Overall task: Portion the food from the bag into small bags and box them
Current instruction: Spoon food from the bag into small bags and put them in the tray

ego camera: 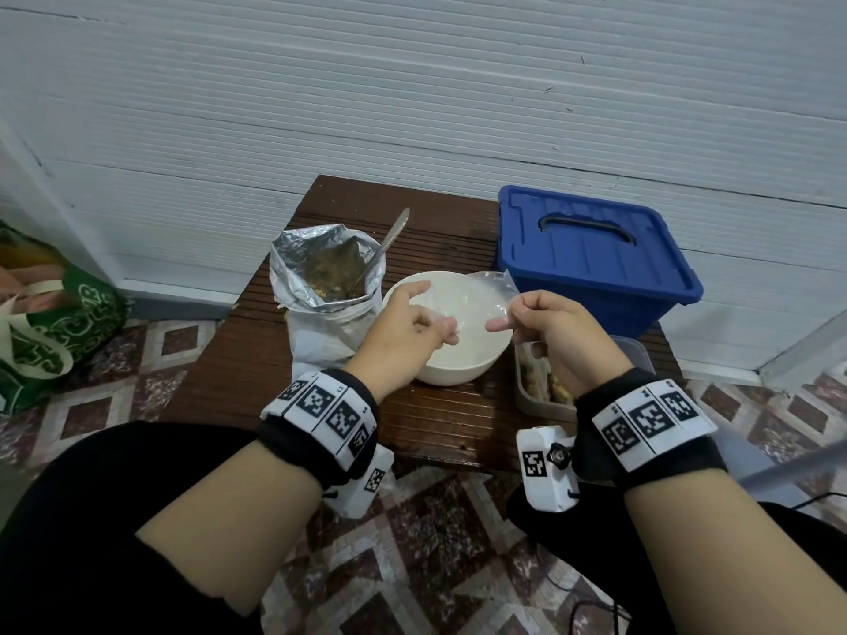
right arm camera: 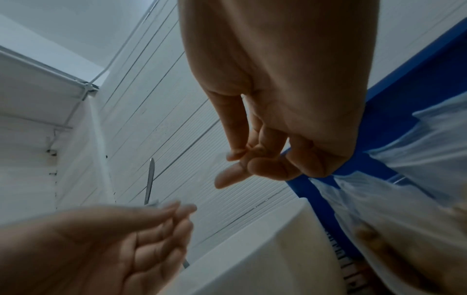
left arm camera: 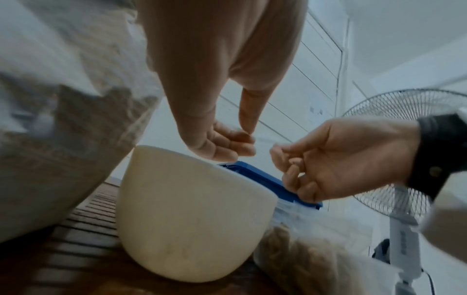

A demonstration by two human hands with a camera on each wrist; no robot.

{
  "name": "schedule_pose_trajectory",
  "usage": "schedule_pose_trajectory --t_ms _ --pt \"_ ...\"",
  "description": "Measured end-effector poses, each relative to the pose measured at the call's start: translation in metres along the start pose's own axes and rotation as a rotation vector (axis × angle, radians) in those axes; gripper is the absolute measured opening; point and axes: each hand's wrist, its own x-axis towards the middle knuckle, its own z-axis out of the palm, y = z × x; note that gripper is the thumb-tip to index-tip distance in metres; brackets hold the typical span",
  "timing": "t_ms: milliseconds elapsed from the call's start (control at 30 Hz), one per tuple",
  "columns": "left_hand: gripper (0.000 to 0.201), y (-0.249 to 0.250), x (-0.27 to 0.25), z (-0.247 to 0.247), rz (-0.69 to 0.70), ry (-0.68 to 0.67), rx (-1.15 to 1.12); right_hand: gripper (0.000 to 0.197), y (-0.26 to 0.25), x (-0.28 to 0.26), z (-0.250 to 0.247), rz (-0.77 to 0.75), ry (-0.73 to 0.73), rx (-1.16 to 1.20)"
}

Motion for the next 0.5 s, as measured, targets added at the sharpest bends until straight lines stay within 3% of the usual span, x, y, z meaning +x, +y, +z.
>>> schedule_pose_trajectory --t_ms 67,233,367,433,500 --pt "0.055 0.002 -0.001 0.000 0.018 0.013 -0.025 0.010 0.002 0.000 0.002 0.019 0.063 0.007" --pt "0.059 0.011 -0.009 -0.004 0.167 -0.056 0.156 0.042 0.003 0.000 0.002 -0.137 0.188 -0.090" --pt "0.059 0.018 -0.014 -0.008 0.248 -0.110 0.224 0.022 0.004 0.000 0.002 -0.334 0.062 -0.438" --pt "0.058 0.020 -0.015 -0.011 0.255 -0.135 0.215 0.008 0.004 -0.001 0.004 -0.347 0.028 -0.419" --pt "0.062 0.022 -0.017 -0.013 0.266 -0.180 0.185 0.007 0.004 -0.002 0.005 -0.325 0.009 -0.326"
